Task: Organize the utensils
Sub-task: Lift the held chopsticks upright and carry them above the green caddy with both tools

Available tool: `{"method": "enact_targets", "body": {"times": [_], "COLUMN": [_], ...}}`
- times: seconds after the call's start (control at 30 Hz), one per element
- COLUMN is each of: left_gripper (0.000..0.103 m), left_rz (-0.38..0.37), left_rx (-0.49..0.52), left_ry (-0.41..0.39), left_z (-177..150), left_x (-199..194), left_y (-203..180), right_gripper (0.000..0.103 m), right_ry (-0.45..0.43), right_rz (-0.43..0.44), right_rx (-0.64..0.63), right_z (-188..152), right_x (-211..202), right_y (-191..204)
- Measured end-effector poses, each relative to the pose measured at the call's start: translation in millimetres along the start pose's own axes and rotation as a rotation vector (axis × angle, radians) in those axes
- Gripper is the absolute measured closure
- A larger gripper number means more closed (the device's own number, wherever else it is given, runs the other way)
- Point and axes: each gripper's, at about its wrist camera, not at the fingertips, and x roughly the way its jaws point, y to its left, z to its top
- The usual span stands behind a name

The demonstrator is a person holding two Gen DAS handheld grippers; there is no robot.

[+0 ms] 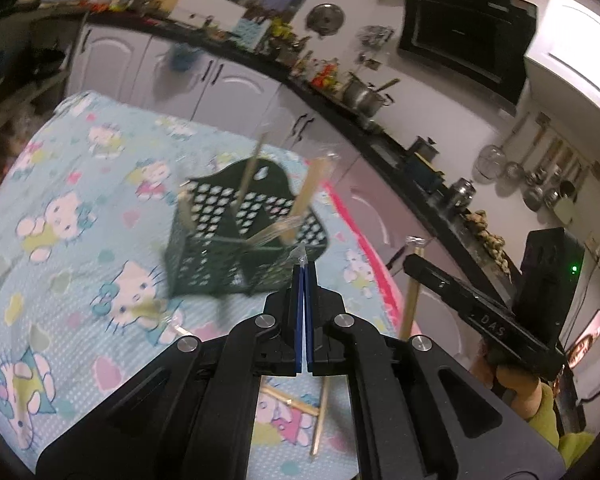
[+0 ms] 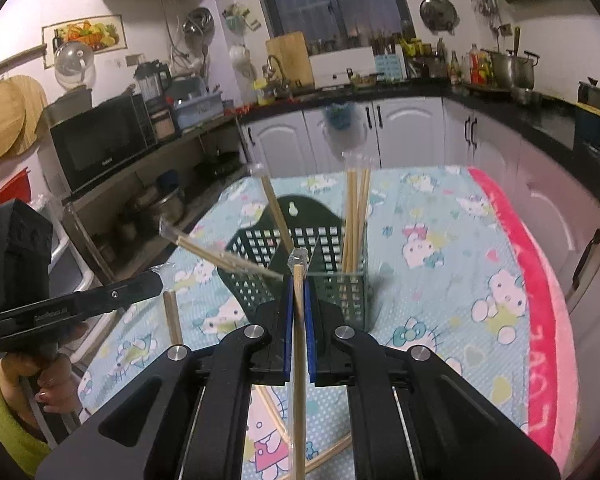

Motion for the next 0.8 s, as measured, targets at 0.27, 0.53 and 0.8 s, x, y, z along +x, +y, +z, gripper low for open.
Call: {"method": "enact_targets", "body": {"times": [0.27,0.53,0.8], "left_gripper": [0.103,0.103,0.103], "left_rz": [-0.024,-0.054,-0.095], "left_rx": [0.075,0.126,0.176], "left_ry": [-0.024,-0.045,-0.064], "left_z": [17.0,39.9,66.9], "left_x": [-1.6,6.9,22.3], "left_y": [-36.3,-68.0,-100.4], "right_gripper": [0.097,0.097,0.097], "right_ry": [-0.073,-0.132,-0.209], "right_rz": [-0.012,-0.022,-0.027], "right_rx": [0.001,0.037,0.046], "right_z": [8.2,14.7,26.1], "right_x": [-17.9,-32.3,-51.4], "right_y": [-2.4,-11.4,-18.7]}}
